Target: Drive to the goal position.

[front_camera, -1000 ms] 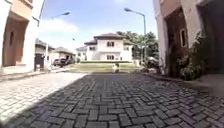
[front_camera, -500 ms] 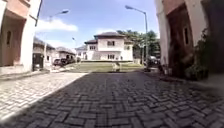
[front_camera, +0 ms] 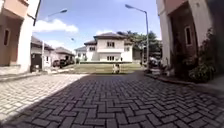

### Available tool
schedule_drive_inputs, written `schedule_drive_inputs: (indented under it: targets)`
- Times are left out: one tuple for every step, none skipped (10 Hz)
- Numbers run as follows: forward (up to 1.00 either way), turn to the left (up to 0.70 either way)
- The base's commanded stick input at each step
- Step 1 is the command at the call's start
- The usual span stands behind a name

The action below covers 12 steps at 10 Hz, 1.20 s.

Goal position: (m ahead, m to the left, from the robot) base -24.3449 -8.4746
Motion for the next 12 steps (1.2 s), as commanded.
schedule_drive_inputs:
  targets:
    - [0.50,0.00]
    - [0.50,0.00]
    - [0.50,0.00]
    - [0.50,0.00]
    - [0.50,0.00]
    - [0.50,0.00]
    - [0.50,0.00]
    - [0.50,0.00]
    - [0.50,0.00]
    - [0.50,0.00]
    - [0.50,0.00]
    - [0.50,0.00]
